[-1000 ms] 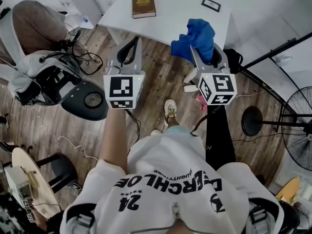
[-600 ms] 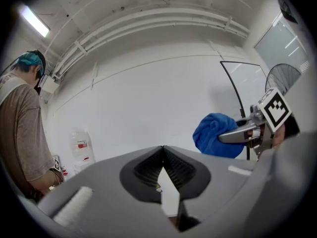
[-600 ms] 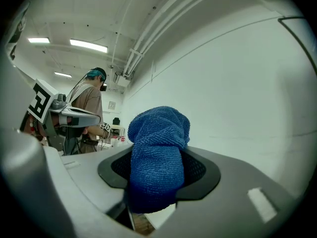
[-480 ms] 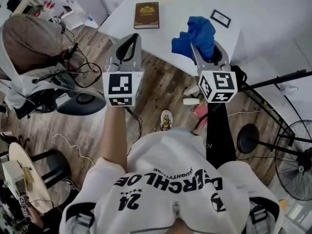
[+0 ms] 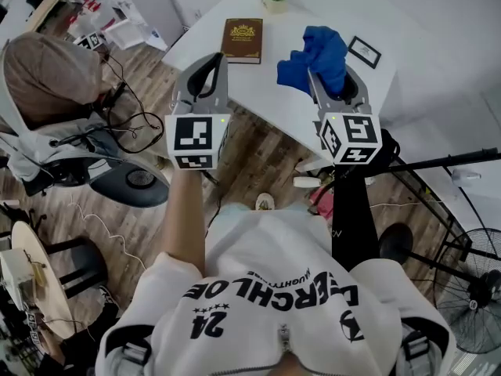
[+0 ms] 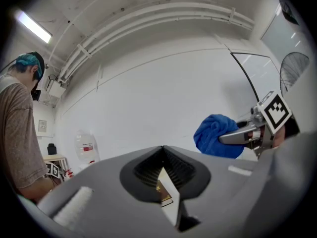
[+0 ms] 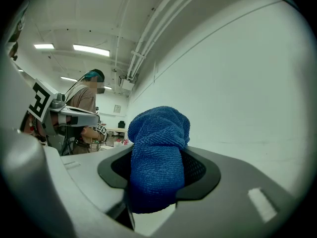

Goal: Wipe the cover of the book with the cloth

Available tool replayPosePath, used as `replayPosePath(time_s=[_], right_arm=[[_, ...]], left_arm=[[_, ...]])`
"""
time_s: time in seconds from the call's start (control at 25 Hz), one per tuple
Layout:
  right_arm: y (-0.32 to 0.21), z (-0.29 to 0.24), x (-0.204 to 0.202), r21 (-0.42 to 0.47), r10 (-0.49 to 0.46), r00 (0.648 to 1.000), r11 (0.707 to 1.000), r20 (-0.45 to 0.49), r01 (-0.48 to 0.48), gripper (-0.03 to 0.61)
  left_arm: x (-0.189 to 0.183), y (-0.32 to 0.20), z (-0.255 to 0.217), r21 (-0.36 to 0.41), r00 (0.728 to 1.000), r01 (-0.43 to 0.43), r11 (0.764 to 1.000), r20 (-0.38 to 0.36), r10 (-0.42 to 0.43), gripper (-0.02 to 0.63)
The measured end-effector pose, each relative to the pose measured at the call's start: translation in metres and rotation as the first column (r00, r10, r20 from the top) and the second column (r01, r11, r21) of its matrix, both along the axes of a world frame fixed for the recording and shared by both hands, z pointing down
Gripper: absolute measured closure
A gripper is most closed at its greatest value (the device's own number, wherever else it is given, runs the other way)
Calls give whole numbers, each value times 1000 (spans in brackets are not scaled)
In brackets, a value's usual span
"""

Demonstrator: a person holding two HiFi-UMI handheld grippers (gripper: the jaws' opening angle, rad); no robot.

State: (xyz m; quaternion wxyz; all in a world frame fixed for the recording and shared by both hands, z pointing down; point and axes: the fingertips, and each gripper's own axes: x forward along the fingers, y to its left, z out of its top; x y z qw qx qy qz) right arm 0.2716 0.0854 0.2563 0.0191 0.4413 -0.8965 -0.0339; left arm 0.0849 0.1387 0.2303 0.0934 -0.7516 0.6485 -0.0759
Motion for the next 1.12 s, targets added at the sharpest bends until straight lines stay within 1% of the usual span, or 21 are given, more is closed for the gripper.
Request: replayPosePath(time_s=[0.2,0.44,0.64,0.8,1.0,1.12], right_arm=[[-20,6,-7,-9,-9,1000,1000,8,9,367],[-43,16,-20,-25,-1,1000,1000,0,1,367],[-72,20,-34,-26,21,1000,999,-15,-21,367],[-105,23,-52,-26,38,999,999,-20,-39,367],[-161,29,-84,-28,51,999,998,10,-51,367],[-196,26,-106,-16,61,998,998,8,-61,367]], left_arm=[[-11,-20,4,-6,1000,20,1000,-6,-20,557],[-37,-43,3,29,998,50,998,-46,-49,557],[-58,-77,6,46,998,43,998,-55,-40,557],[-74,-114,10,54,997,13,998,-74,-9,557],[-101,-179,19,51,997,-23,998,-75,27,557],[-122,-217,19,53,996,-27,998,-78,31,557]])
